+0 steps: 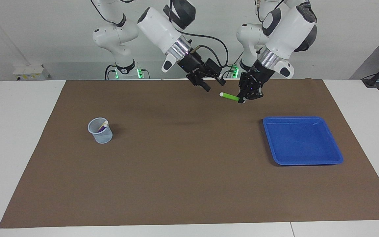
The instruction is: Transfer and insert pens with both arms
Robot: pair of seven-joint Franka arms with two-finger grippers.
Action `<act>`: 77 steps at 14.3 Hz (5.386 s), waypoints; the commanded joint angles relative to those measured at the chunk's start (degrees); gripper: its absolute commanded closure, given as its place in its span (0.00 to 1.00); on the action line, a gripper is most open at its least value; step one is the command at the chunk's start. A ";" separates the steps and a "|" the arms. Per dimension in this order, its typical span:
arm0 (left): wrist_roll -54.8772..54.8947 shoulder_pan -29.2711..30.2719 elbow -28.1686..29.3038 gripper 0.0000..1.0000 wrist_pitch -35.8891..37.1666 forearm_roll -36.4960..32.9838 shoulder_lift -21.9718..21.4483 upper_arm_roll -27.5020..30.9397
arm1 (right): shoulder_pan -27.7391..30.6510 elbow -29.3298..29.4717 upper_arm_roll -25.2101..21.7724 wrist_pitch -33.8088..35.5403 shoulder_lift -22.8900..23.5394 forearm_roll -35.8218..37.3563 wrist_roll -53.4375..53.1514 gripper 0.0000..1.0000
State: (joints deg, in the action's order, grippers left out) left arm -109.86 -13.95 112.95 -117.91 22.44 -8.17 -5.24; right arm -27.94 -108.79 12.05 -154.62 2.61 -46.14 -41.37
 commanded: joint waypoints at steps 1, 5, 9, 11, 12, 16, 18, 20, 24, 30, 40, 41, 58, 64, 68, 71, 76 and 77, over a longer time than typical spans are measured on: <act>-0.88 -0.64 1.65 1.00 0.57 0.94 -1.77 0.50 | -1.32 3.93 -0.01 -2.86 4.76 -0.36 0.23 0.00; -0.79 -0.64 1.65 1.00 0.83 0.94 -1.94 0.41 | -2.82 4.12 -0.10 -6.92 6.09 -0.36 0.76 0.14; -0.88 -0.64 1.65 1.00 0.83 0.94 -2.03 0.50 | -2.38 4.12 -0.01 -7.01 6.18 -0.36 0.76 0.36; -0.88 -0.64 1.65 1.00 0.84 0.94 -2.03 0.50 | -2.38 4.12 -0.01 -7.01 6.18 -0.36 0.76 0.49; -0.88 -0.56 1.65 1.00 0.92 0.94 -2.03 0.50 | -2.38 4.12 -0.01 -7.01 6.27 -0.36 0.76 0.53; -0.88 -0.64 1.65 1.00 1.01 0.94 -2.03 0.50 | -2.64 3.59 -0.10 -7.10 6.27 -0.36 0.94 0.62; -0.88 -0.56 1.65 1.00 1.01 0.94 -2.03 0.50 | -2.64 3.33 -0.01 -7.10 6.18 -0.44 1.81 0.68; -0.88 -0.64 1.65 1.00 1.01 0.94 -2.03 0.50 | -2.56 3.32 -0.01 -7.10 6.18 -0.44 2.26 0.88; -0.97 -0.64 1.65 1.00 1.10 0.94 -2.03 0.50 | -2.29 3.32 -0.01 -7.10 6.18 -0.44 2.26 1.00; 2.28 -0.73 1.65 0.00 0.57 0.59 -2.03 0.41 | -2.03 3.32 -0.01 -6.92 6.18 -0.53 2.52 1.00; 7.71 -0.47 2.44 0.00 0.92 0.24 -2.56 0.15 | 8.42 1.57 -0.54 15.46 3.81 4.53 24.31 1.00; 12.17 -0.21 3.05 0.00 1.10 0.24 -3.08 0.23 | 10.08 1.65 -0.54 18.45 3.72 10.13 24.49 1.00; 101.92 18.78 3.33 0.00 13.05 -15.57 -5.11 1.20 | 36.55 -2.90 -0.36 45.05 -4.18 49.12 80.11 1.00; 114.15 20.35 0.25 0.00 13.23 -21.20 -4.84 1.38 | 37.79 -10.29 -0.19 31.33 -4.54 49.39 83.29 1.00; 115.58 20.98 -0.01 0.00 13.40 -21.29 -4.76 1.38 | 37.70 -12.32 -0.19 29.55 -4.63 49.39 82.77 0.40; 115.58 20.72 -1.50 0.00 13.49 -22.26 -3.79 1.29 | 38.14 -11.09 -0.27 31.48 -4.81 49.30 83.38 0.00; 115.58 19.75 -4.93 0.00 14.46 -22.26 -2.12 1.11 | 37.53 -1.09 -0.19 44.38 -6.13 48.25 80.24 0.00; 115.58 18.09 -5.29 0.00 14.55 -22.26 -1.60 1.55 | 37.09 1.19 -0.10 47.80 -6.56 48.25 77.26 0.00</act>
State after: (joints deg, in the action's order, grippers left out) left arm 5.27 6.19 110.05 -104.94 1.31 -11.45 -4.19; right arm 8.91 -112.36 11.09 -112.90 -3.47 2.14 39.55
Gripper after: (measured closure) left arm 0.000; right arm 0.000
